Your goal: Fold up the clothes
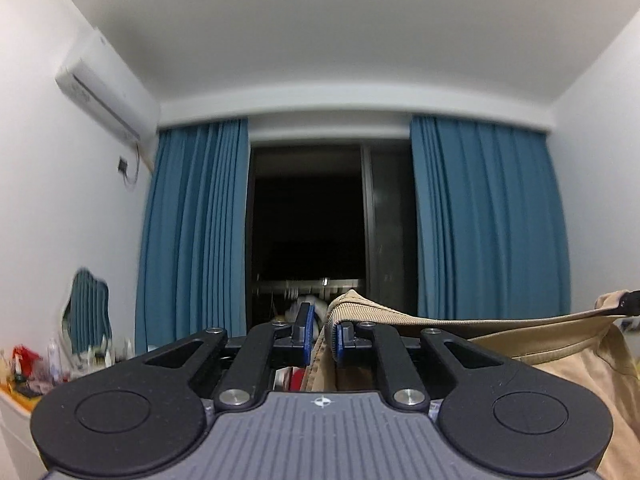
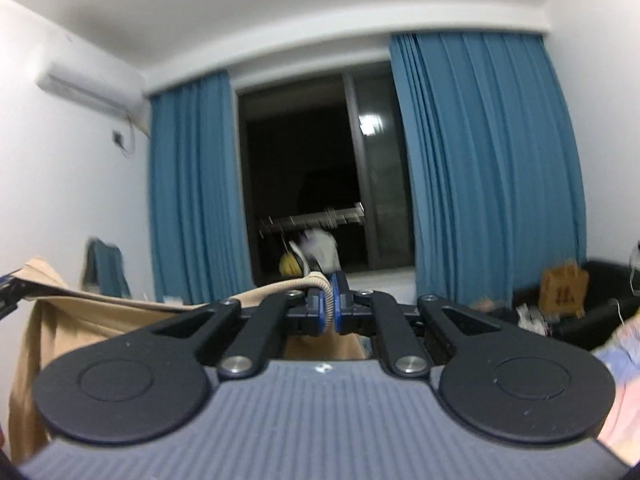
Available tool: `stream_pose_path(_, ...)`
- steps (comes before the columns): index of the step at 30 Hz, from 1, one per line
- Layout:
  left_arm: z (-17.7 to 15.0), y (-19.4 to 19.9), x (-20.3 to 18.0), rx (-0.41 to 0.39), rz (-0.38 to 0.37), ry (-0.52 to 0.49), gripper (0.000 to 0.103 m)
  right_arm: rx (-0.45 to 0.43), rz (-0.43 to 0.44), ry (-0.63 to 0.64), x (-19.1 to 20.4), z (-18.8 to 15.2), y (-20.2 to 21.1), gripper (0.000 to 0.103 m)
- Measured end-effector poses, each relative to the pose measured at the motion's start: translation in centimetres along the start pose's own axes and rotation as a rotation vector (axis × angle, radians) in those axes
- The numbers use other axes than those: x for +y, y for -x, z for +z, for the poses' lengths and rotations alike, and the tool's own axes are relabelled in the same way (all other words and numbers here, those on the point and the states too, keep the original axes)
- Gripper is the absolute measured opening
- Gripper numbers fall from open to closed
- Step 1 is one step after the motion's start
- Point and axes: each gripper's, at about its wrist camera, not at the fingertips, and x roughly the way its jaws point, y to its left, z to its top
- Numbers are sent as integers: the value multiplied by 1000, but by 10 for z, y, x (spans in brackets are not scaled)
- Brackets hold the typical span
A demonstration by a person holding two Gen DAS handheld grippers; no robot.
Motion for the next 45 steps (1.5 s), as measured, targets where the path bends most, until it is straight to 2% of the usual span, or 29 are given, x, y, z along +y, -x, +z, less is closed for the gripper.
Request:
stream_pose_path(2,-31,-33,-2,44,4,-5,13,55,-19,-11,-7,-23,-39,7)
stream_pose_path(6,-113,-125,-9,137,14,13,13,150,-54,-30,-27,-79,-129,7)
stream_pose_path(9,-197,-220,-9,233,29,28,14,218,-84,-30,-44,-135,-205,7)
stream_pose_path(15,-371,-366,-16,455,45,36,14,380,-111,-42,-74,-258,-343,7)
stream_pose_path(18,-460,-422,-9,588,35,84,13,479,-124,-59,-88,-313,-394,7)
stream_pose_path(22,-545,-457,4,731,-14,123,13,626,-143,-127,-114,-375,-437,7)
stream_pose_path(26,-555,-475,20,762,-47,97,15,740,-148,-197,-128,-412,-454,9)
stream_pose_path(28,-553,-476,23,763,-56,81,16,765,-138,-208,-129,-415,-453,9)
stream_pose_path(29,-551,-476,25,764,-59,74,21,772,-133,-210,-128,-415,-453,10)
stream_pose_path(30,-542,-471,23,768,-52,72,35,780,-129,-212,-128,-416,-452,10)
stream_pose_path(31,-532,-467,21,773,-46,72,44,788,-124,-214,-127,-416,-452,11)
stream_pose_path(33,-514,-462,24,805,-62,88,88,814,-113,-196,-123,-414,-452,17)
stream_pose_path(34,-504,-459,25,822,-70,96,91,827,-103,-185,-121,-413,-452,22)
stream_pose_path(36,-489,-454,27,841,-78,103,91,849,-70,-167,-119,-411,-453,47)
stream_pose_path(38,-478,-451,27,849,-97,96,94,861,-43,-152,-115,-405,-451,64)
stream_pose_path(41,-462,-448,24,841,-149,75,101,831,-31,-142,-112,-395,-449,78)
stream_pose_path(45,-439,-430,28,815,-226,96,103,801,15,-233,-113,-384,-439,78)
